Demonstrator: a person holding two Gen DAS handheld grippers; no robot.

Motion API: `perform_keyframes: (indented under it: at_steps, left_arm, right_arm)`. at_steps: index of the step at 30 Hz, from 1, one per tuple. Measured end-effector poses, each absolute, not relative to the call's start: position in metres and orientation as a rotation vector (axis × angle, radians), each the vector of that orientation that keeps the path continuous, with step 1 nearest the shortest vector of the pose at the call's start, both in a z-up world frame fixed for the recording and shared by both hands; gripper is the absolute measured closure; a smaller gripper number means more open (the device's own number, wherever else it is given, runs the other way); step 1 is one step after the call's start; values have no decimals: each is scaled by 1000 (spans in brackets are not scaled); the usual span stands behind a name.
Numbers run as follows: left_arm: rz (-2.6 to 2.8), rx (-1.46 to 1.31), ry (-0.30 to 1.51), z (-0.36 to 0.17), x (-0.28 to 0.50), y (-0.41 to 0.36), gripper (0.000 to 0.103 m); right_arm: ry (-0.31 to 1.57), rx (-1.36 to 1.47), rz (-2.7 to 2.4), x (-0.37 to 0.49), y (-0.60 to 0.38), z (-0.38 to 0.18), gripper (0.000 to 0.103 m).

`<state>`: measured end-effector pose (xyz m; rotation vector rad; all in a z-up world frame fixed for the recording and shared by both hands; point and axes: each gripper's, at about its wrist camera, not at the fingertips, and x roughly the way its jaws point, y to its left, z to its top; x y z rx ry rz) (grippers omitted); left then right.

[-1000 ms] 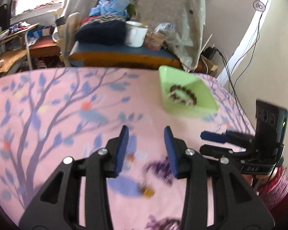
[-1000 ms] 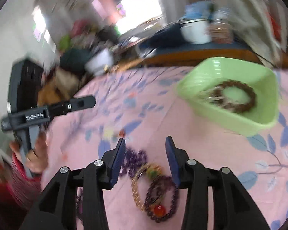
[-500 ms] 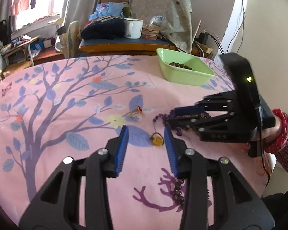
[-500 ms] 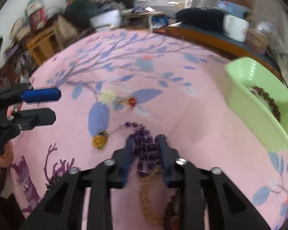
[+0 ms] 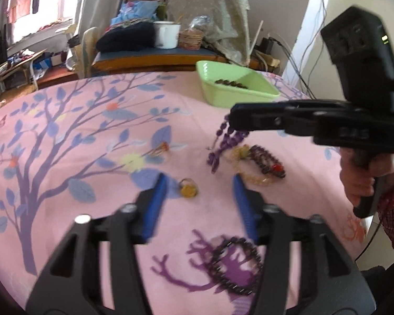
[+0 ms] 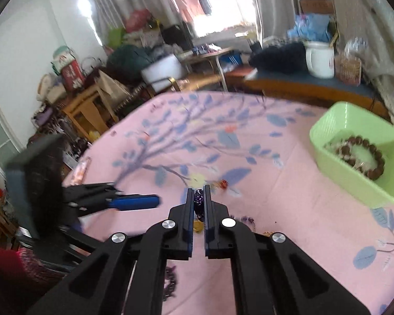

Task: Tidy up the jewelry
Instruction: 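Lift the purple strand with the right gripper and carry it over the tray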

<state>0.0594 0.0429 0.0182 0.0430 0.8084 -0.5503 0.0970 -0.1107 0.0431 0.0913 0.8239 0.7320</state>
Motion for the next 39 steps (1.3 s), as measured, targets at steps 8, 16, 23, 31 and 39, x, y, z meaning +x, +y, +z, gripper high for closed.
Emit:
perform_keyframes:
  at_steps: [8,16,23,31,39]
  left_arm:
    - [-621,132,707,42,59,0,41]
    - [-728,97,720,60,85,-21,92]
    - [-756,56,696,94,124,-42,93]
    - [-808,-16,695,125,193,-100,93]
    - [-802,1,792,86,241,-161,93]
  right_arm:
    - [720,102,757,77,-122,89,103]
    - [669,121,721,80,-144,109,103]
    - [603,135,624,96,-181,134,103]
    - [543,194,442,136,-248,146,103]
    - [611,261,360,169,-295,95,103]
